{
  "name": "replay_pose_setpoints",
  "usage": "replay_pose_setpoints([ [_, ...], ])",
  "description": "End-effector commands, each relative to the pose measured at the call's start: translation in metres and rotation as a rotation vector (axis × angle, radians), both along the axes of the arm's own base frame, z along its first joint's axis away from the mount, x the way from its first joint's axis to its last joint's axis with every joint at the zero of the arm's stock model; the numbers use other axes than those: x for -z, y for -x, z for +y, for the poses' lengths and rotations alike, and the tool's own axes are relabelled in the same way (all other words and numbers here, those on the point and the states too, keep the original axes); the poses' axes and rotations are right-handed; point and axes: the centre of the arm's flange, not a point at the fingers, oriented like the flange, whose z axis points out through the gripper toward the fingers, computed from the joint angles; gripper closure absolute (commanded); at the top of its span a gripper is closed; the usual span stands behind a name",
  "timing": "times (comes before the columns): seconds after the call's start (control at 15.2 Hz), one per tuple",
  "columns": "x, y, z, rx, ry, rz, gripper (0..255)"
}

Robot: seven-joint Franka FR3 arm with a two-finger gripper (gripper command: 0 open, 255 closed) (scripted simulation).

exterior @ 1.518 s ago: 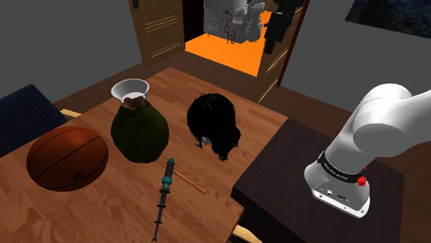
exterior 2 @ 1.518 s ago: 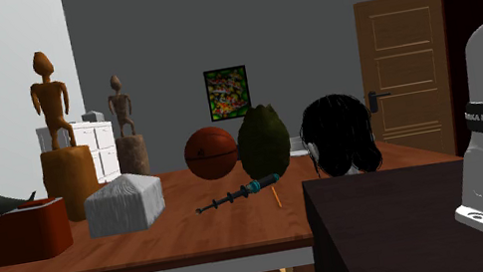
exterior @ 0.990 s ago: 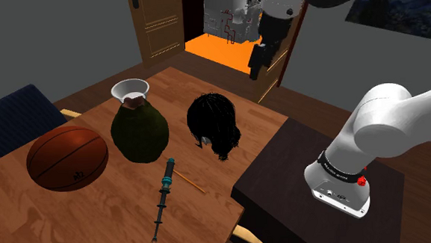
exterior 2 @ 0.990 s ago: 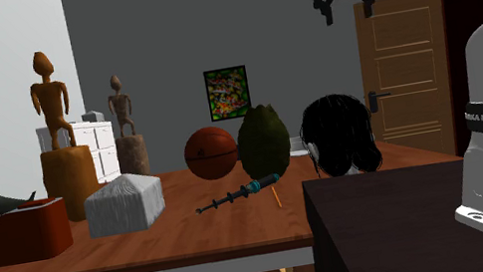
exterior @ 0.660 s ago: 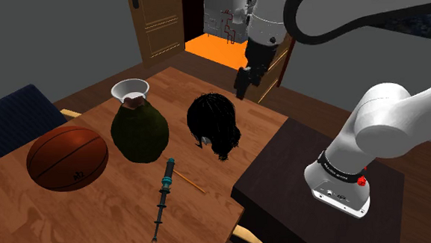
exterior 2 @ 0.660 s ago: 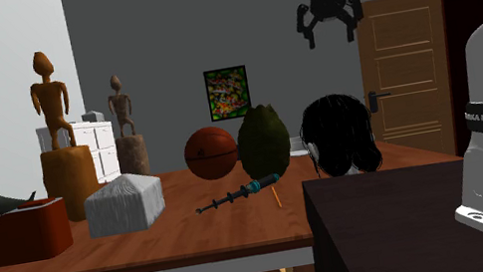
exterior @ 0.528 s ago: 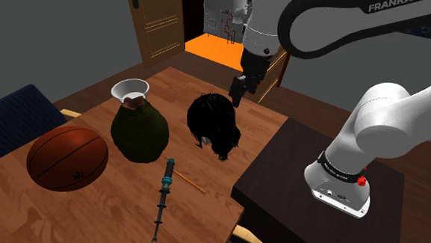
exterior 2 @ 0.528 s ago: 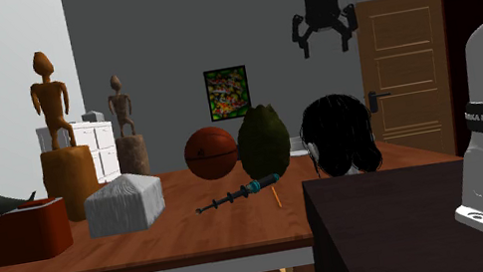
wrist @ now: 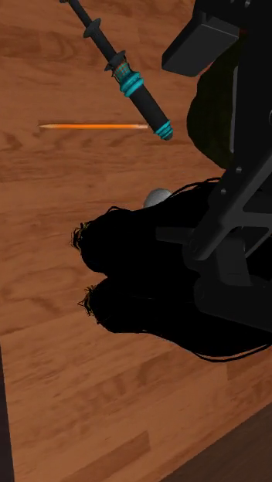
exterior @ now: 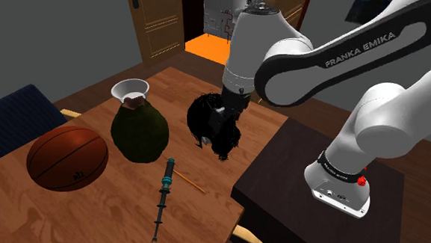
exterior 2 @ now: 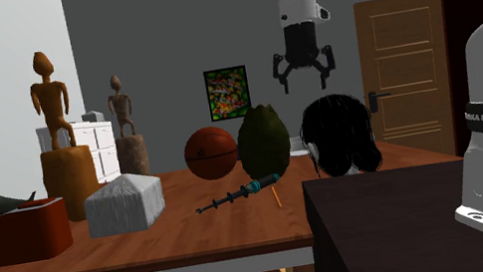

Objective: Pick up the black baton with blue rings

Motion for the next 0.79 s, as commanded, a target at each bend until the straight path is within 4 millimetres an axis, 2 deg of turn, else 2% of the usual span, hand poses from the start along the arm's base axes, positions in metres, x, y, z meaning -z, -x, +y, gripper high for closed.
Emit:
replay_pose_setpoints([
  [0.0, 0.020, -0.004, 0.019, 0.024, -0.011, -0.008, 0],
  [0.73, 0.126, -0.034, 0.110, 0.148, -0.051, -0.041, 0],
])
